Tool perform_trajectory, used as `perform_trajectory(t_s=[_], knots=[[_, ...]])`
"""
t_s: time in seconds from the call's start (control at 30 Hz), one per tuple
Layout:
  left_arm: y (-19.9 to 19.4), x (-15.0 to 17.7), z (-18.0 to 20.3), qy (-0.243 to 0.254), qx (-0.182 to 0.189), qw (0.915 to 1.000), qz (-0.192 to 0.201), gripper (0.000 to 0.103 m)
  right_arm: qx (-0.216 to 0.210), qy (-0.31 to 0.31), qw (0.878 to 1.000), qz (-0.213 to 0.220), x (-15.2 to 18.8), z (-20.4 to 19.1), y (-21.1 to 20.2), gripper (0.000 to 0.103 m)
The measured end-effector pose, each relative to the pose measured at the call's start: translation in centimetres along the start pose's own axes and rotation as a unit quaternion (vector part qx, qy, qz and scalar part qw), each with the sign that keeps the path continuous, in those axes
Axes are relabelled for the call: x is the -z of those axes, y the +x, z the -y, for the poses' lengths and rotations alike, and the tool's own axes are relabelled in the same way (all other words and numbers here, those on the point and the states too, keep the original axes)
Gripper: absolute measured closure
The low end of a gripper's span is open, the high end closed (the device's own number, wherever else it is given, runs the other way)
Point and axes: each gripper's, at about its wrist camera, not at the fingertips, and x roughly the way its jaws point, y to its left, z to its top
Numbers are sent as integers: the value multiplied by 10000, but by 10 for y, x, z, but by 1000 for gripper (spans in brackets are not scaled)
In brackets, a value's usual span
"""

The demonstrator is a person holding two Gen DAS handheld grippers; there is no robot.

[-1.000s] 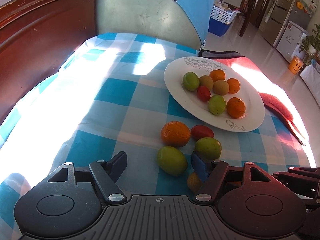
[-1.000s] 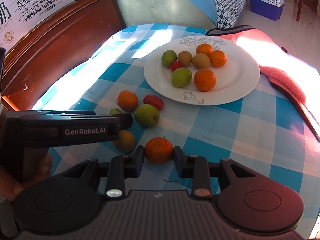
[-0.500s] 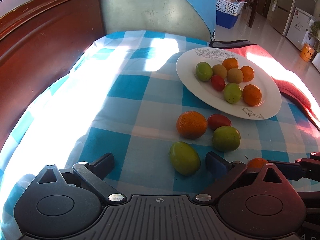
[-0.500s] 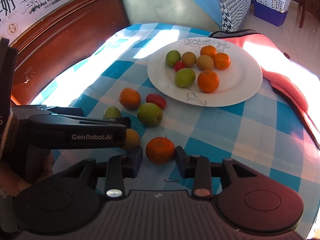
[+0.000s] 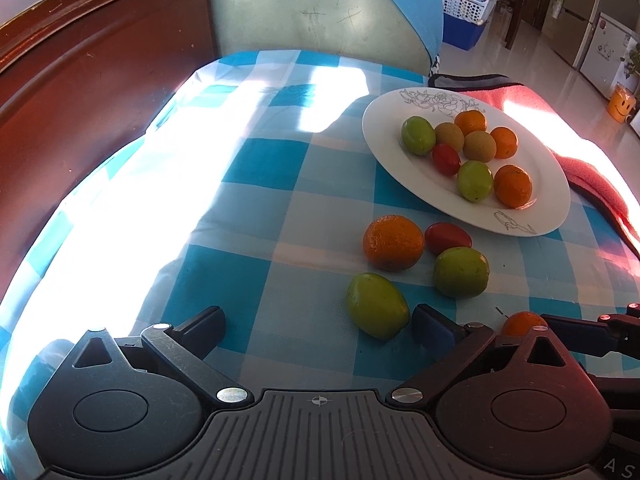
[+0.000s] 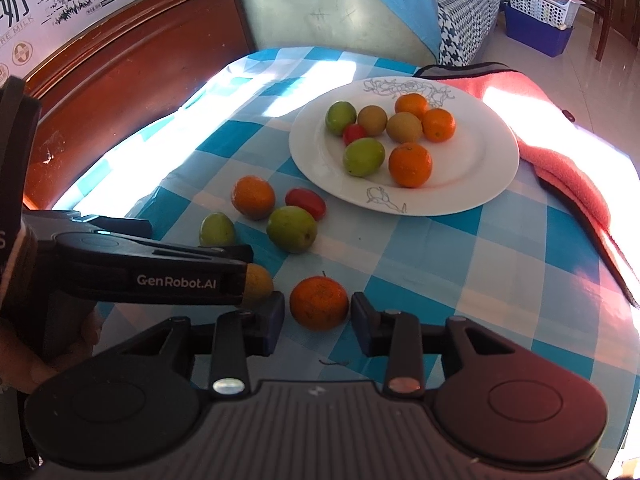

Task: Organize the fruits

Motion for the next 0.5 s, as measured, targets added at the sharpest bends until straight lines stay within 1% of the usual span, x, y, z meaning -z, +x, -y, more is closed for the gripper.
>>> perform_trajectory(t_s=[0.03,0.07,0.13,0.2,0.23,0.3,0.47,0.5], knots=[[-1,0,0,15,0,10000,40,10,14,-3,10000,4,0,0,0,68],[-2,0,1,15,10,10000,82,14,20,-2,10000,9,0,0,0,70],[-4,0,0,-2,60,9999,158,21,15,20,10000,12,0,1,0,71],[-7,-1,0,11,81,9997,240,38,15,36,10000,11,0,1,0,71],[-7,-1,0,20,91,9996,257,42,17,42,10000,11,0,1,0,71],[-9,-1,0,32,132,9995,292,58,22,65,10000,9,-1,2,0,71],[-12,1,-2,21,213,9992,343,78,32,79,10000,-1,-1,2,0,71],[-13,1,-3,1,269,9991,342,79,33,77,10000,-3,-1,2,0,71]])
